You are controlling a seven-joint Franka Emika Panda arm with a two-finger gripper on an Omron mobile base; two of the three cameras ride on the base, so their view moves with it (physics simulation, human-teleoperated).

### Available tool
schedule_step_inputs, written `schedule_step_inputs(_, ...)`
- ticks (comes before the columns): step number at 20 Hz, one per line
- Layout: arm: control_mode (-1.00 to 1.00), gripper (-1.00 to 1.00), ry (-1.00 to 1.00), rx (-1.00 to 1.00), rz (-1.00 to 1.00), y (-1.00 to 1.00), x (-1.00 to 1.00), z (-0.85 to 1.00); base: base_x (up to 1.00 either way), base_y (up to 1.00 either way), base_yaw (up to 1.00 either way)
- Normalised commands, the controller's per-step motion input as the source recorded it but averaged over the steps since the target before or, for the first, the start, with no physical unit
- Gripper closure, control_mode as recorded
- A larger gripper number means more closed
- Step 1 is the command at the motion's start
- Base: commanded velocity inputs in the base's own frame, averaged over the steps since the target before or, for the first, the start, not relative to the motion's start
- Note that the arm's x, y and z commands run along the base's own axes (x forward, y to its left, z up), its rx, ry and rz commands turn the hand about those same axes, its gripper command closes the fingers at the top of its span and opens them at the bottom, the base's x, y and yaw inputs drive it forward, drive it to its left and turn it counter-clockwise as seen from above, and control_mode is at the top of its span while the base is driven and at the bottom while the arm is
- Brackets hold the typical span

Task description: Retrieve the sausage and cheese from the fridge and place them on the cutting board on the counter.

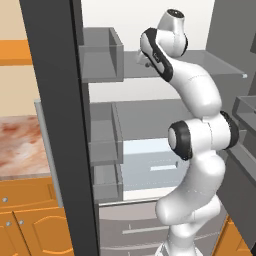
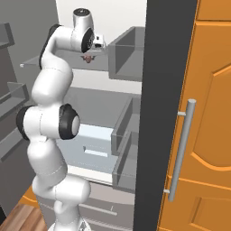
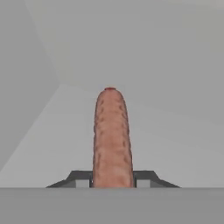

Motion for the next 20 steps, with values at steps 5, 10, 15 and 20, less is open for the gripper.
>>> schedule_step_inputs(5,-1.0,1.0,-0.02,0.02,-0.03,-0.29,-1.0,0.0,0.0,0.0,0.0)
schedule_step_inputs(10,-1.0,1.0,0.0,0.0,-0.07,-0.02,-1.0,-0.01,0.0,0.0,0.0)
schedule_step_inputs(15,-1.0,1.0,0.0,0.0,-0.07,0.0,-1.0,-0.29,0.0,0.0,0.0)
schedule_step_inputs(20,-1.0,1.0,0.03,0.0,-0.1,-0.08,-1.0,-0.37,0.0,0.0,0.0)
